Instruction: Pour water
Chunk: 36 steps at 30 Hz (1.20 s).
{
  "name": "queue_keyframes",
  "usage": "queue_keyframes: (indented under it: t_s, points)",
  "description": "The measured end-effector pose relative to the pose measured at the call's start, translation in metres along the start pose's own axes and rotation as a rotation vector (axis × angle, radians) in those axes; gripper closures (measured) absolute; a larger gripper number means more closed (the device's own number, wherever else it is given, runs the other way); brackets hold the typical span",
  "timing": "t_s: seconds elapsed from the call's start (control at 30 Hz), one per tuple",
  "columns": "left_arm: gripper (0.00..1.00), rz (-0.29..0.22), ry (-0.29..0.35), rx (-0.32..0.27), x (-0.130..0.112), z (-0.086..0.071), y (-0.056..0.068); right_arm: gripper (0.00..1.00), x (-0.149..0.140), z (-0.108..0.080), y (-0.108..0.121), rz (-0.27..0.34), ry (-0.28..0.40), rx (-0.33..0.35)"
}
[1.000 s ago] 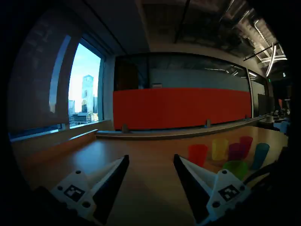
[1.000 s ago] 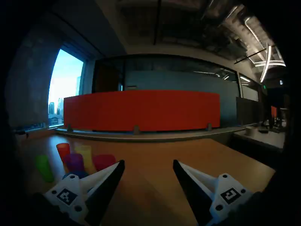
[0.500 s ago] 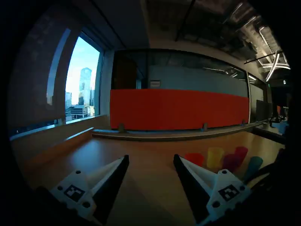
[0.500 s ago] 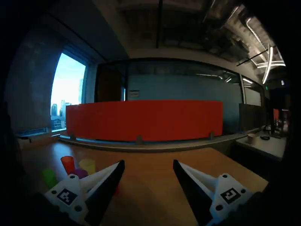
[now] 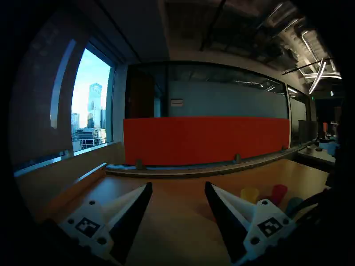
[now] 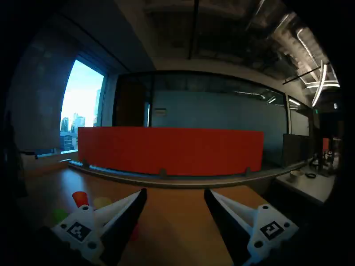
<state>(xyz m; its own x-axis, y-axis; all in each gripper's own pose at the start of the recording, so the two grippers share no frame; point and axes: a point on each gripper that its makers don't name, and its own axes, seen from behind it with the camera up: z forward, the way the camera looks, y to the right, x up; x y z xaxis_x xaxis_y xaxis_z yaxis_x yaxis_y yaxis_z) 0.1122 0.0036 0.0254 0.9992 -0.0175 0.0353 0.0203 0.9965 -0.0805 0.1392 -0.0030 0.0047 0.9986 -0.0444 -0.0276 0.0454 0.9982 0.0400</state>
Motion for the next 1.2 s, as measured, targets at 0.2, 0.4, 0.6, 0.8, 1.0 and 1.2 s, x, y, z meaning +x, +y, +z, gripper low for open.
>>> queue_keyframes:
  t_s: [0.2, 0.4, 0.6, 0.8, 1.0, 1.2]
  points:
    - [0.13, 0.006, -0.007, -0.014, 0.016, 0.004, 0.001, 0.01, 0.021, -0.001, -0.004, -0.005, 0.010, 0.015]
    - [0.13, 0.002, -0.008, -0.037, 0.027, 0.006, 0.009, 0.01, 0.030, -0.001, -0.007, -0.001, 0.012, 0.030]
    - [0.13, -0.011, -0.022, -0.066, 0.034, 0.009, 0.015, 0.01, 0.031, -0.001, -0.006, 0.019, 0.001, 0.040]
    - [0.13, 0.003, -0.017, -0.084, 0.047, 0.011, 0.017, 0.01, 0.034, -0.002, -0.007, 0.013, 0.002, 0.045]
    - [0.13, 0.008, -0.017, -0.110, 0.054, 0.010, 0.021, 0.01, 0.038, -0.002, -0.007, 0.007, 0.004, 0.048]
    - [0.13, 0.007, -0.036, -0.154, 0.051, 0.009, 0.030, 0.01, 0.041, -0.002, -0.011, 0.007, 0.002, 0.069]
